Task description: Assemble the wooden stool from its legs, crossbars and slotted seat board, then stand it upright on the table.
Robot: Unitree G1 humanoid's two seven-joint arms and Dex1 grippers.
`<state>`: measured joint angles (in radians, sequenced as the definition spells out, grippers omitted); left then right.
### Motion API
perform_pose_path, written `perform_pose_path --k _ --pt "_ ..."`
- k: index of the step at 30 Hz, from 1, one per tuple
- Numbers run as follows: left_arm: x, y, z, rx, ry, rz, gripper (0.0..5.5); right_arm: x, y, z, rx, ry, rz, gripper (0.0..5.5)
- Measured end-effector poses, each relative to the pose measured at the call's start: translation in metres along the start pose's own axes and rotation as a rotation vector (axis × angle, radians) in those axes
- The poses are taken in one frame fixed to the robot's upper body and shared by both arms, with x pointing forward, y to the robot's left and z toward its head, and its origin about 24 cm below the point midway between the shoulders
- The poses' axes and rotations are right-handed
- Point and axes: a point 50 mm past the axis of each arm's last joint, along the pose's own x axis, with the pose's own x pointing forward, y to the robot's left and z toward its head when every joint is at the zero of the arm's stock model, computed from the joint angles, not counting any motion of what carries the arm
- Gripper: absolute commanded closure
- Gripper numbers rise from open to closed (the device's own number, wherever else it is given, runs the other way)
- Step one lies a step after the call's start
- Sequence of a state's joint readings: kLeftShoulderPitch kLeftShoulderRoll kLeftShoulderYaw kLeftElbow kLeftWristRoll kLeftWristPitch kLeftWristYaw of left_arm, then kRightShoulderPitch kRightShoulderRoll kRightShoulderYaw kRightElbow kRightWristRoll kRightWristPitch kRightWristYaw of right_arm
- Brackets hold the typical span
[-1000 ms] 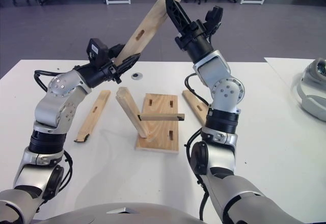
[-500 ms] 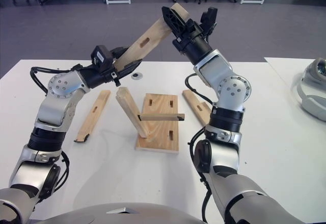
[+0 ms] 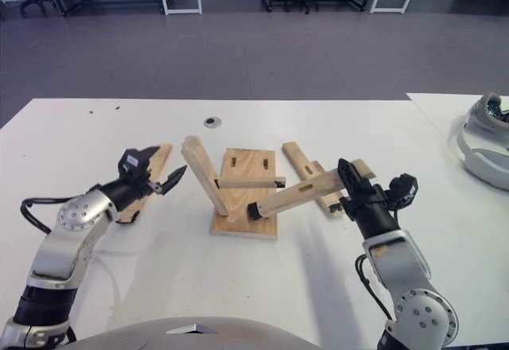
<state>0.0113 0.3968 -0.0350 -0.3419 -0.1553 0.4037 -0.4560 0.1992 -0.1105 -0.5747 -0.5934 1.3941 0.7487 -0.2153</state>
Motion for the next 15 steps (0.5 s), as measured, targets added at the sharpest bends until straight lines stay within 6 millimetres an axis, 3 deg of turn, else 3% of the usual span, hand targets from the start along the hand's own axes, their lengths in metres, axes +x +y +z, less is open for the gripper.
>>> perform_pose_path --k 10,15 --pt "0.004 -0.022 0.015 -0.077 -0.01 -0.027 1.15 -0.013 0.009 0.007 -0.084 -0.039 -0.076 4.5" --pt "0.003 -0.041 0.023 -0.124 -0.01 -0.076 1.15 -0.008 0.022 0.015 -0.27 -0.024 -0.065 4.49"
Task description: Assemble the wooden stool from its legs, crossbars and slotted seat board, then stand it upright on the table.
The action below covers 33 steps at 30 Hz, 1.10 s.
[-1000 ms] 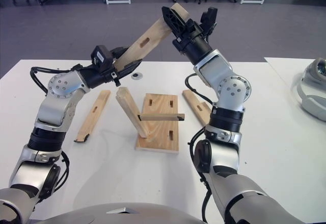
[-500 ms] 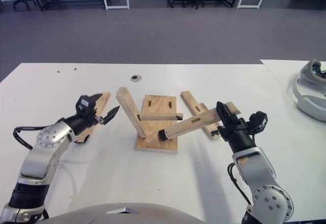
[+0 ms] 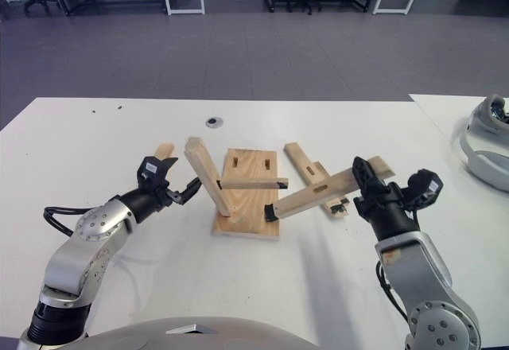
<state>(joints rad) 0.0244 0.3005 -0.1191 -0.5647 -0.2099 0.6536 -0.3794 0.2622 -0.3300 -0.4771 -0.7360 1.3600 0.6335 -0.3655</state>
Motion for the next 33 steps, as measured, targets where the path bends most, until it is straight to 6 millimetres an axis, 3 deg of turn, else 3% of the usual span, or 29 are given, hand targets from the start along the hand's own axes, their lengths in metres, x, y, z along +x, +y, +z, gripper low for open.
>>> perform_pose_path --k 4,10,23,26,27,33 --pt "0.003 -0.013 0.002 -0.044 0.013 -0.056 1.15 0.01 0.015 0.002 -0.113 -0.008 0.025 4.49" --pt "0.013 -0.032 0.011 -0.097 -0.019 -0.135 1.15 0.022 0.037 0.007 -0.414 -0.029 0.072 4.49" --pt "0.018 -0.041 0.012 -0.111 0.002 -0.161 1.15 0.008 0.032 -0.012 -0.468 -0.058 0.127 4.49" --pt "0.019 -0.041 0.012 -0.11 0.004 -0.163 1.15 0.015 0.033 -0.017 -0.579 0.003 0.122 3.7" --pt "0.02 -0.043 0.014 -0.106 -0.001 -0.169 1.15 0.018 0.024 -0.033 -0.621 0.14 0.097 3.48" --pt "0.031 -0.043 0.016 -0.122 0.004 -0.07 1.15 0.023 0.032 -0.038 -0.716 0.2 0.197 2.44"
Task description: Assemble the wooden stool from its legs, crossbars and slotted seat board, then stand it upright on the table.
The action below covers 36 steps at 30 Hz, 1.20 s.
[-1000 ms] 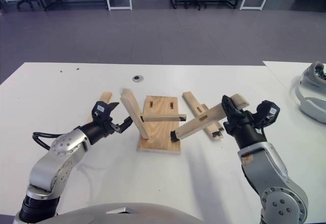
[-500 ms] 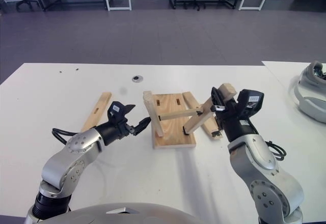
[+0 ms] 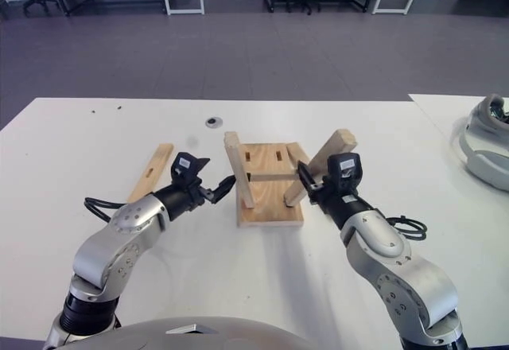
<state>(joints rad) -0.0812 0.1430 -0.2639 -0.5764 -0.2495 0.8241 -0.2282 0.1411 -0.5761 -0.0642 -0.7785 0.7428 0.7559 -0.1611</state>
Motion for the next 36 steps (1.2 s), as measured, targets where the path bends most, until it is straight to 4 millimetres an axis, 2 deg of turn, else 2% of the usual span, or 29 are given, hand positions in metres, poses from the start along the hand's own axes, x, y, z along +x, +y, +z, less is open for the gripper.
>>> perform_pose_path --k 8,12,16,18,19,20,22,23,24,25,26,27,28,29,30,31,33,35,36 --pt "0.006 -0.004 0.002 -0.013 -0.006 0.064 1.15 0.008 -0.002 0.004 -0.058 -0.008 0.039 2.44" --pt "0.002 0.0 0.002 -0.002 -0.001 0.044 1.15 0.009 -0.007 0.004 -0.065 -0.001 0.09 2.44" --pt "-0.021 0.024 -0.006 0.074 0.033 0.029 1.15 0.004 -0.014 0.002 0.05 -0.04 0.214 2.44" --pt "-0.031 0.043 0.0 0.112 0.019 0.058 1.15 0.005 -0.025 0.02 0.069 -0.154 0.208 2.44" --pt "-0.031 0.053 0.021 0.126 -0.06 0.071 1.15 0.004 -0.029 0.039 0.064 -0.256 0.215 2.44" --pt "-0.031 0.058 0.036 0.145 -0.12 0.078 1.15 0.004 -0.03 0.049 0.062 -0.304 0.23 2.44" --pt "-0.031 0.073 0.101 0.2 -0.357 0.096 1.15 0.001 -0.031 0.08 0.082 -0.439 0.301 2.44" --pt "-0.032 0.074 0.131 0.215 -0.462 0.077 1.15 -0.001 -0.033 0.097 0.103 -0.507 0.347 2.44" --pt "-0.033 0.072 0.149 0.222 -0.528 0.055 1.15 -0.001 -0.034 0.11 0.111 -0.553 0.375 2.44" --pt "-0.032 0.062 0.176 0.205 -0.626 -0.017 1.15 0.002 -0.034 0.132 0.13 -0.614 0.426 2.44" --pt "-0.03 0.048 0.19 0.183 -0.68 -0.106 1.15 0.005 -0.033 0.15 0.147 -0.658 0.459 2.44" --pt "-0.026 0.037 0.194 0.165 -0.69 -0.169 1.15 0.007 -0.031 0.157 0.157 -0.668 0.48 2.44" --pt "-0.016 0.02 0.185 0.126 -0.649 -0.248 1.15 0.014 -0.03 0.154 0.17 -0.624 0.488 2.44" --pt "-0.007 0.01 0.168 0.087 -0.582 -0.288 1.15 0.021 -0.03 0.14 0.178 -0.544 0.469 2.44" --pt "0.003 0.003 0.142 0.032 -0.485 -0.313 1.15 0.03 -0.031 0.114 0.201 -0.413 0.436 2.44" --pt "0.008 0.001 0.125 0.003 -0.42 -0.316 1.15 0.035 -0.033 0.098 0.207 -0.347 0.402 2.44" --pt "0.02 0.005 0.072 -0.095 -0.24 -0.279 1.15 0.034 -0.029 0.087 0.155 -0.313 0.372 2.44" --pt "0.025 0.019 0.037 -0.106 -0.114 -0.2 1.15 0.033 -0.023 0.083 0.158 -0.328 0.381 2.44" --pt "0.027 0.024 0.029 -0.119 -0.081 -0.178 1.15 0.034 -0.021 0.084 0.171 -0.34 0.389 2.44"
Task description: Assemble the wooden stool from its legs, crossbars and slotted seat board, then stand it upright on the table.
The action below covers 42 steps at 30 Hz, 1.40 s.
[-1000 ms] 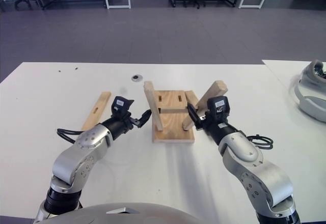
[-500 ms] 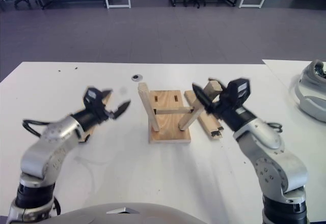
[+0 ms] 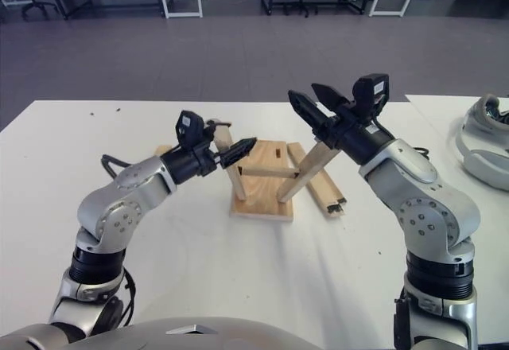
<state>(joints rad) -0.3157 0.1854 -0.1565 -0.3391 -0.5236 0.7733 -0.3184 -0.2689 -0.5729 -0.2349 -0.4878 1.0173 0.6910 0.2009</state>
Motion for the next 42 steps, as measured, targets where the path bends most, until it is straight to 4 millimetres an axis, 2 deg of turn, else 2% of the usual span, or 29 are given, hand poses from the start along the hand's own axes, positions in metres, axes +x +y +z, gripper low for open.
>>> perform_pose_path --k 1,3,7,8,10,11,13,16,18,19,20,21,22,23,24,25,26,28,30,31,33,34,35,36,37,38,39,41,42 --pt "0.0 0.002 0.003 -0.009 -0.015 0.008 1.15 0.002 0.001 0.0 0.011 -0.01 0.006 2.44" --pt "0.001 0.0 0.032 -0.013 -0.137 -0.025 1.15 0.007 0.004 0.003 0.027 -0.034 0.02 2.44" --pt "-0.01 -0.024 0.088 0.062 -0.324 -0.174 1.15 0.014 0.003 0.008 0.064 -0.072 0.016 2.44" --pt "-0.015 -0.027 0.097 0.084 -0.345 -0.198 1.15 0.015 0.003 0.009 0.068 -0.079 0.018 2.44" --pt "-0.024 -0.026 0.123 0.138 -0.391 -0.222 1.15 0.017 0.003 0.025 0.055 -0.135 0.031 2.44" --pt "-0.028 -0.025 0.147 0.197 -0.439 -0.217 1.15 0.018 0.004 0.041 0.031 -0.186 0.047 2.44" --pt "-0.028 -0.023 0.174 0.268 -0.473 -0.232 1.15 0.017 0.007 0.06 0.006 -0.24 0.069 2.44" --pt "-0.011 -0.008 0.167 0.267 -0.387 -0.212 1.15 0.016 0.008 0.061 0.023 -0.24 0.072 2.44" --pt "0.008 -0.002 0.128 0.235 -0.251 -0.231 1.15 0.011 0.009 0.05 0.035 -0.196 0.058 2.44" --pt "0.014 0.002 0.106 0.198 -0.19 -0.239 1.15 0.007 0.007 0.037 0.056 -0.148 0.038 2.44" --pt "0.018 0.005 0.09 0.154 -0.197 -0.252 1.15 0.001 0.002 0.016 0.083 -0.074 -0.013 2.44" --pt "0.022 0.009 0.084 0.176 -0.201 -0.239 1.15 -0.002 0.0 0.006 0.104 -0.059 -0.042 2.44" --pt "0.029 0.017 0.06 0.182 -0.118 -0.197 1.15 -0.002 0.0 0.0 0.101 -0.049 -0.065 2.44" --pt "0.029 0.023 0.023 0.106 -0.017 -0.171 1.15 -0.003 0.0 -0.004 0.081 -0.044 -0.075 2.44" --pt "0.029 0.019 0.008 0.03 -0.016 -0.183 1.15 -0.003 -0.001 -0.004 0.061 -0.057 -0.082 2.44" --pt "0.03 0.018 0.012 0.019 -0.036 -0.189 1.15 -0.002 -0.001 -0.005 0.061 -0.06 -0.084 2.44" --pt "0.029 0.018 0.026 0.002 -0.09 -0.194 1.15 -0.001 0.0 -0.005 0.071 -0.073 -0.079 2.44" --pt "0.027 0.014 0.065 0.028 -0.22 -0.214 1.15 0.002 -0.002 0.0 0.12 -0.114 -0.07 2.44" --pt "0.018 0.008 0.087 0.036 -0.3 -0.234 1.15 0.003 -0.007 0.005 0.183 -0.155 -0.077 2.44" --pt "0.013 0.006 0.094 0.048 -0.324 -0.246 1.15 0.004 -0.009 0.013 0.203 -0.192 -0.069 2.44" --pt "-0.011 0.007 0.107 0.11 -0.361 -0.223 1.15 0.0 -0.021 0.044 0.214 -0.326 -0.083 2.44" --pt "-0.02 0.011 0.109 0.126 -0.37 -0.189 1.15 -0.001 -0.028 0.047 0.207 -0.336 -0.101 2.44" --pt "-0.033 0.017 0.111 0.134 -0.384 -0.151 1.15 -0.002 -0.042 0.042 0.166 -0.282 -0.172 2.44" --pt "-0.045 0.023 0.113 0.14 -0.399 -0.116 1.15 -0.004 -0.059 0.029 0.118 -0.189 -0.264 2.44" --pt "-0.057 0.029 0.117 0.162 -0.416 -0.07 1.15 -0.004 -0.072 0.002 0.041 -0.025 -0.32 2.44" --pt "-0.065 0.034 0.118 0.166 -0.422 -0.037 1.15 -0.002 -0.075 -0.021 0.0 0.095 -0.314 2.44" --pt "-0.076 0.042 0.116 0.169 -0.421 0.017 1.15 0.0 -0.069 -0.052 -0.01 0.233 -0.251 2.44" --pt "-0.098 0.059 0.105 0.183 -0.366 0.132 1.15 0.006 -0.049 -0.081 -0.025 0.354 -0.099 2.44" --pt "-0.11 0.068 0.096 0.211 -0.303 0.202 1.15 0.011 -0.034 -0.089 -0.018 0.374 -0.016 2.44"
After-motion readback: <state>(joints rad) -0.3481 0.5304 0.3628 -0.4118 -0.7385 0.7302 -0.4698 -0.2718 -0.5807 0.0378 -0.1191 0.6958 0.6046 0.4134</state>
